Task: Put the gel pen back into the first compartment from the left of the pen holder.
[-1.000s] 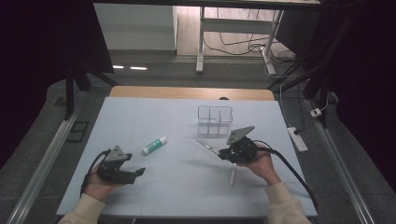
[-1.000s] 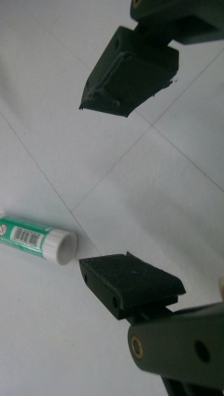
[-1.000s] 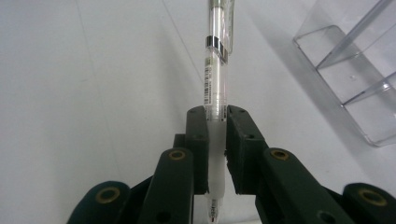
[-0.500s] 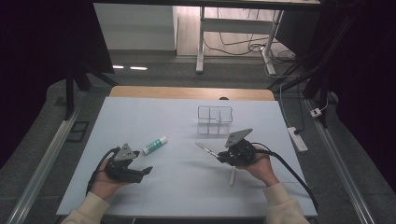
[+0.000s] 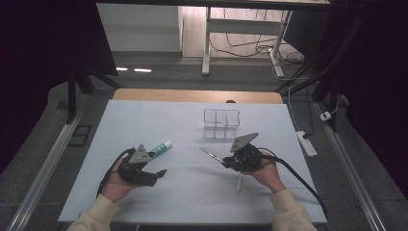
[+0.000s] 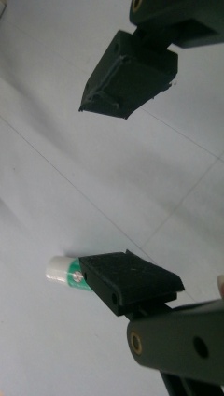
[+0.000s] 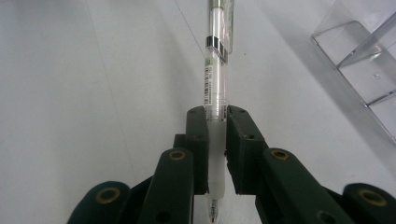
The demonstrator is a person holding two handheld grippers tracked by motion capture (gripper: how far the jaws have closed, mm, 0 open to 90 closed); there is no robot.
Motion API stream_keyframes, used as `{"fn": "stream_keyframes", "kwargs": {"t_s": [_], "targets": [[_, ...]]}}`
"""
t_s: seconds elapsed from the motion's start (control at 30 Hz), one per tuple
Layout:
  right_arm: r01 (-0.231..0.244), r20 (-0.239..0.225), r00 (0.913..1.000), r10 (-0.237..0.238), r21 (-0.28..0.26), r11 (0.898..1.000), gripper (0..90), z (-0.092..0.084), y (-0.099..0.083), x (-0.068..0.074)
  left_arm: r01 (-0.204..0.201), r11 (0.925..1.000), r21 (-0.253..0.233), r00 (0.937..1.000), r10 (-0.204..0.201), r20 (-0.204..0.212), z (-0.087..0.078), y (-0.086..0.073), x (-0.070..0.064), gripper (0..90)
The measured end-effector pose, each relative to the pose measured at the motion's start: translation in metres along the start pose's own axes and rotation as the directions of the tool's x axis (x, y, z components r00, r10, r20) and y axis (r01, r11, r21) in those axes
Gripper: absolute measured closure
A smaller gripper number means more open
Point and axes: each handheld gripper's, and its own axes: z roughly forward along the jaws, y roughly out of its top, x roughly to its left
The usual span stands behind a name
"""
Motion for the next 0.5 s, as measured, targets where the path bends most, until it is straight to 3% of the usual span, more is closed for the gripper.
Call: {"fn": "stream_keyframes", "kwargs": {"t_s": [0.5], "targets": [[-0.001,-0.018,0.9998,0.001,0.014,1.0,78.9,0.007,0.003,0.003,-0.092,0.9958,0.002,0.9955,0.092,0.022,0.014,0.027,-0.015,24.5]]}}
